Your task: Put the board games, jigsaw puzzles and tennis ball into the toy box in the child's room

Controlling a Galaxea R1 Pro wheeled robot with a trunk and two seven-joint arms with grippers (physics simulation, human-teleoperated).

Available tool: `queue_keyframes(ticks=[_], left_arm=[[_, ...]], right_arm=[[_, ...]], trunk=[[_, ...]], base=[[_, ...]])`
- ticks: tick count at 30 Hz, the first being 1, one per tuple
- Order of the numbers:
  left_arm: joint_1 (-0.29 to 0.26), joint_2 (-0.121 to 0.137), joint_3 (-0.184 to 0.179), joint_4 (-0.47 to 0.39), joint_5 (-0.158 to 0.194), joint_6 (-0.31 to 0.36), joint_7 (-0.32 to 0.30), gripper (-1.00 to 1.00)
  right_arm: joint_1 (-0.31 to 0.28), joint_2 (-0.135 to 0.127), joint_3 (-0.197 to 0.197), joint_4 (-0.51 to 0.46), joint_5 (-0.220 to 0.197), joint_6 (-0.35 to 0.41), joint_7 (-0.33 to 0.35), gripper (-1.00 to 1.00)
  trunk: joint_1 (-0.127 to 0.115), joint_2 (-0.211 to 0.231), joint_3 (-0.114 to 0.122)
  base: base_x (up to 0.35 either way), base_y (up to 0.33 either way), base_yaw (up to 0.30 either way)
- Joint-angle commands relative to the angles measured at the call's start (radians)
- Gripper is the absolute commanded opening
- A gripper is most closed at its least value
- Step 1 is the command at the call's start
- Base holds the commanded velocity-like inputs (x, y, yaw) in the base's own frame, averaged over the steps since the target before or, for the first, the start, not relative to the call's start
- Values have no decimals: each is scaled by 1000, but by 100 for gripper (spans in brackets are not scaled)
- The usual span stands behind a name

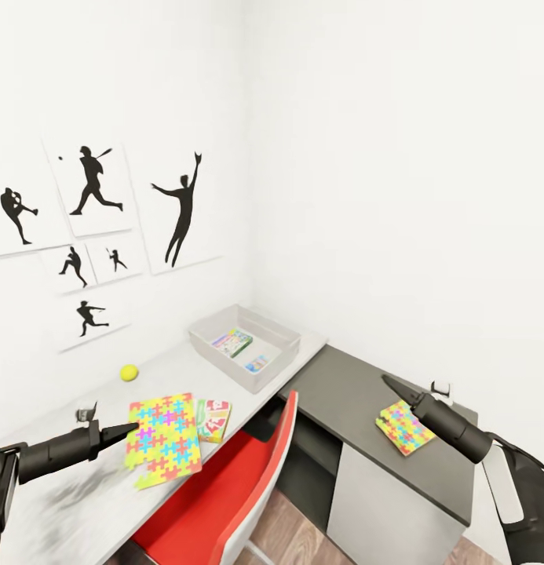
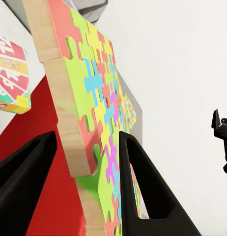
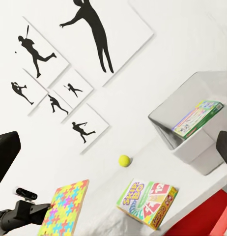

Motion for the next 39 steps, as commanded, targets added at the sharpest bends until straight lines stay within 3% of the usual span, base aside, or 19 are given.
queue_keyframes(ticks=[1, 20, 39], left_arm=[[-1, -1, 3, -1, -10, 9, -9, -100], [-1, 1, 8, -1, -9, -8, -9, -100], [-1, 0, 7, -1, -8, -11, -9, -100]], right_arm=[[-1, 0, 0, 0, -4, 7, 0, 100], [-1, 0, 1, 0, -3, 20, -5, 100], [0, 3, 3, 0, 0, 10, -3, 100]], trunk=[[1, -1, -1], [1, -1, 5], [1, -1, 6]], base=[[33, -71, -4], [75, -130, -78], [240, -50, -6]])
